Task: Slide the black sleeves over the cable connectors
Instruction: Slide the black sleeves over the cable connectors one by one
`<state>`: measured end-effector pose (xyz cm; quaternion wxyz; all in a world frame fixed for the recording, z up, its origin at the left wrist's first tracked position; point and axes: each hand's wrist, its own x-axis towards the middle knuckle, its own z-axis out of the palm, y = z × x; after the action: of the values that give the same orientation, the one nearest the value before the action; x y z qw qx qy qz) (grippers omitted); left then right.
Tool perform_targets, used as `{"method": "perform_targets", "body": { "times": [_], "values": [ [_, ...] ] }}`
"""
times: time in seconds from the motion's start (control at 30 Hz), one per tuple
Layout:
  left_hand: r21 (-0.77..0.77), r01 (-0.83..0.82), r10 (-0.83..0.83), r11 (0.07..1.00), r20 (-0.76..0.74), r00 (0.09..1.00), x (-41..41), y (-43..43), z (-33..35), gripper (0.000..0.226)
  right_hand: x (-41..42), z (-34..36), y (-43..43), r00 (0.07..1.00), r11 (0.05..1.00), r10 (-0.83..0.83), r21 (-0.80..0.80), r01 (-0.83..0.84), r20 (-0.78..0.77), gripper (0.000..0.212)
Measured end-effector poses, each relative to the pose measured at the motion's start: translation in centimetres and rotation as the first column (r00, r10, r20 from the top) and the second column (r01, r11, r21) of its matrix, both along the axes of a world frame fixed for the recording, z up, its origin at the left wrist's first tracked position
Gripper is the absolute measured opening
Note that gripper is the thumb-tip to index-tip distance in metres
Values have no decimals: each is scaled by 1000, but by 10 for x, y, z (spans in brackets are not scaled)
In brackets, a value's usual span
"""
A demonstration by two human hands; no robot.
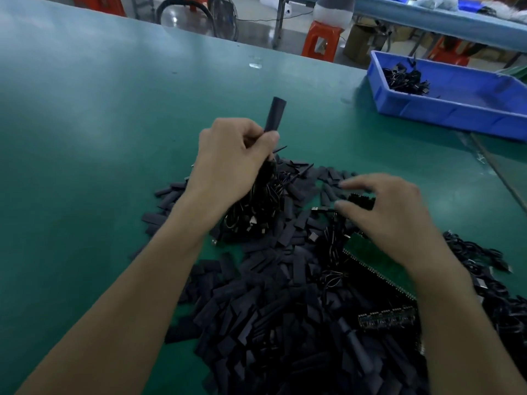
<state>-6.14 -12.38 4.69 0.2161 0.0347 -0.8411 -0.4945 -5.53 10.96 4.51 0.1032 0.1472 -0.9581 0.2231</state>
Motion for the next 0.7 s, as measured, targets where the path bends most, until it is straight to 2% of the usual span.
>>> {"method": "perform_targets", "body": {
  "times": [0.07, 0.17, 0.27, 0.5, 0.57, 0.63, 0.7],
  "values": [
    [-83, -50, 54, 995, 47, 997, -18, -2, 2, 29, -4, -6, 9, 991, 998, 20, -62, -11, 134, 19],
    [-159, -91, 116, 983, 154, 981, -42, -6, -7, 32, -5, -16, 17, 984, 967, 21, -253, 25, 175, 16],
    [-166, -138, 174, 976, 229, 958, -55, -12, -19, 34, -5, -25, 25, 971, 912, 29, -404, 71, 235, 16],
    [-154, -195, 235, 969, 308, 922, -68, -27, -21, 25, -8, -29, 27, 950, 890, 91, -452, 58, 300, 16],
    [-166, -220, 256, 961, 244, 935, -65, -24, -17, 28, -11, -27, 25, 963, 872, 97, -488, 39, 251, 20],
    [-215, -247, 271, 945, 90, 958, -55, -12, -10, 23, -13, -25, 26, 971, 848, 105, -529, 25, 215, 25],
    [-265, -217, 203, 939, -81, 976, -39, 7, -4, 18, -16, -25, 27, 974, 823, 115, -567, 15, 193, 27]
  ]
}}
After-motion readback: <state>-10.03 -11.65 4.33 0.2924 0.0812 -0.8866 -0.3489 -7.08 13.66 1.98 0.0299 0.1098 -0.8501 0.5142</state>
